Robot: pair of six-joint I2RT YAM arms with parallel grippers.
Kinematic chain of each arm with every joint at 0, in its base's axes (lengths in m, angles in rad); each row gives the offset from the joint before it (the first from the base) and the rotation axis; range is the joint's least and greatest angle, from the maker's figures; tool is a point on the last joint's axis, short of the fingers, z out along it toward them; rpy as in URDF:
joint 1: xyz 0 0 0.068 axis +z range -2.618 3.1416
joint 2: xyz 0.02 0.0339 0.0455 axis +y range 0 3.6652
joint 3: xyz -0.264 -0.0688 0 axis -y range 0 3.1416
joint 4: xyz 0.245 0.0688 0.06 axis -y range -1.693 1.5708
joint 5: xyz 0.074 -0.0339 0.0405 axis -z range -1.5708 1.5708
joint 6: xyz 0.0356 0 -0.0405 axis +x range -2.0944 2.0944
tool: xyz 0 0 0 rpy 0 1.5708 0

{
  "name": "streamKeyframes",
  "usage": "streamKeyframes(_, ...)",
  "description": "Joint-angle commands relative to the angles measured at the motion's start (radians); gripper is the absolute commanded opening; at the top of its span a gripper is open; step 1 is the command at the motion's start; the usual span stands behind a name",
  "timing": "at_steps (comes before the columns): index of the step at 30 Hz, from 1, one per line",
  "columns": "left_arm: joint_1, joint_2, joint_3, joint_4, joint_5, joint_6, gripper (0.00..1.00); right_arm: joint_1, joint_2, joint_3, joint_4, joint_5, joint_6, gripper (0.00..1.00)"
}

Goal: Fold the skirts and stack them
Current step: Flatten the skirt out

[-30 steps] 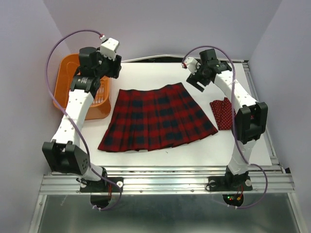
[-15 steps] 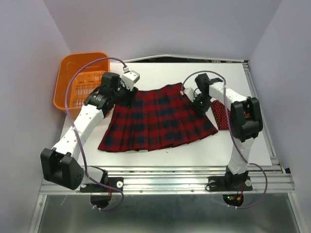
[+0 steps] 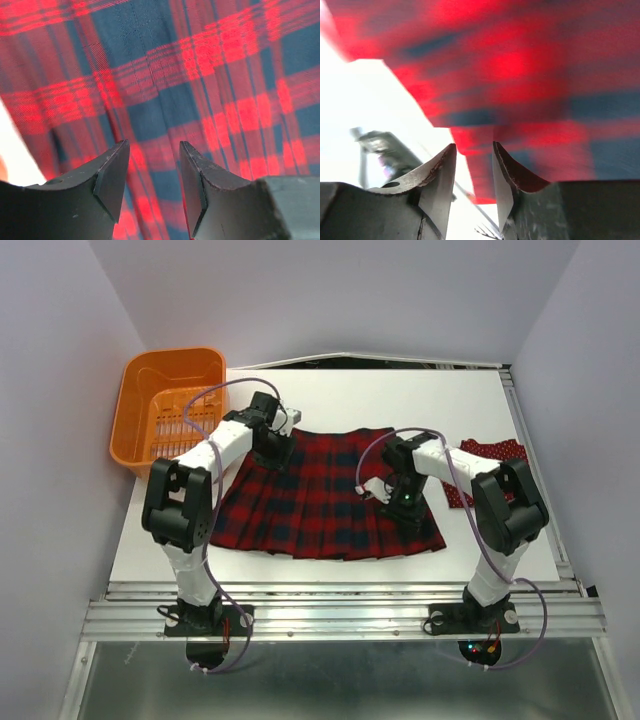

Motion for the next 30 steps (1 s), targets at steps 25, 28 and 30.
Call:
streamKeyframes(25,-0.076,0.513,0.737,0.017,-0.064,0.270,0.59,-0.230,-0.004,0.285,-0.023,-0.186,-0.033,0.36)
streamKeyframes(28,-0.055,0.471,0.769,-0.005,-0.047,0.238,0.59,-0.184,-0.025,0.115,0.003,-0.199,-0.021,0.34)
streamKeyframes(30,-0.037,0.437,0.763,-0.048,-0.027,0.202,0.59,-0.121,-0.046,0.030,0.045,-0.176,0.000,0.34)
